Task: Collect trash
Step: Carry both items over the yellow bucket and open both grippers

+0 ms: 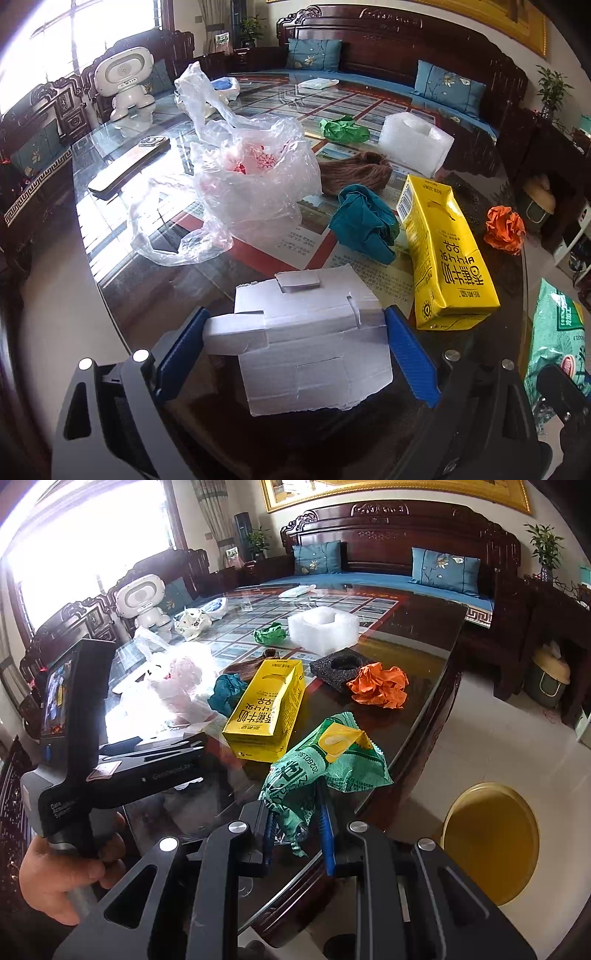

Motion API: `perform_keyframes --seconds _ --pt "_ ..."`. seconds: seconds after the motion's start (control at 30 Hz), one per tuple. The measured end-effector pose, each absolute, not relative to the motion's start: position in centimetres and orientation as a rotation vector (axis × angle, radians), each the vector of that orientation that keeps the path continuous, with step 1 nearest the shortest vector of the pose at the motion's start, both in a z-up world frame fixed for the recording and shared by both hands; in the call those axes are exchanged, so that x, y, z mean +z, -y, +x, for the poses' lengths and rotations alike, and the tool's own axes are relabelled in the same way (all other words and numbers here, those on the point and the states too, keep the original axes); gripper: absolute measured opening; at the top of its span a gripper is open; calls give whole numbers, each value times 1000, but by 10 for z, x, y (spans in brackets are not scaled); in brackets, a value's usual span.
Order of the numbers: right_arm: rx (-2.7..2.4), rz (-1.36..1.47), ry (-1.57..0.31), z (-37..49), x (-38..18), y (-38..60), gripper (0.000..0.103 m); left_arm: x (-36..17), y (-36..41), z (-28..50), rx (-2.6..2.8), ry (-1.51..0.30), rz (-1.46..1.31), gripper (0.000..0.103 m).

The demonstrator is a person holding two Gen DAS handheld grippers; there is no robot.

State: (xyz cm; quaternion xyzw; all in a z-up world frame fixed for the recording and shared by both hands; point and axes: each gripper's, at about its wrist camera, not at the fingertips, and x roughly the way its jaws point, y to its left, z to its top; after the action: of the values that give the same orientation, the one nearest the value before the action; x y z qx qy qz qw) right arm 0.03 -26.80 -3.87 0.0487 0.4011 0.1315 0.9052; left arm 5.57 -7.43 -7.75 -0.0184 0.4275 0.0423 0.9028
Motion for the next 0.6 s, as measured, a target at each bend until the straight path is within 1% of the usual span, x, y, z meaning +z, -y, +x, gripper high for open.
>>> perform_keyframes --seconds 0.37,0.6 --pt "359 157 -863 7 -40 272 20 -46 76 8 -99 -835 21 94" --pt "389 185 -861 6 -33 295 20 -30 107 2 -298 -822 24 94"
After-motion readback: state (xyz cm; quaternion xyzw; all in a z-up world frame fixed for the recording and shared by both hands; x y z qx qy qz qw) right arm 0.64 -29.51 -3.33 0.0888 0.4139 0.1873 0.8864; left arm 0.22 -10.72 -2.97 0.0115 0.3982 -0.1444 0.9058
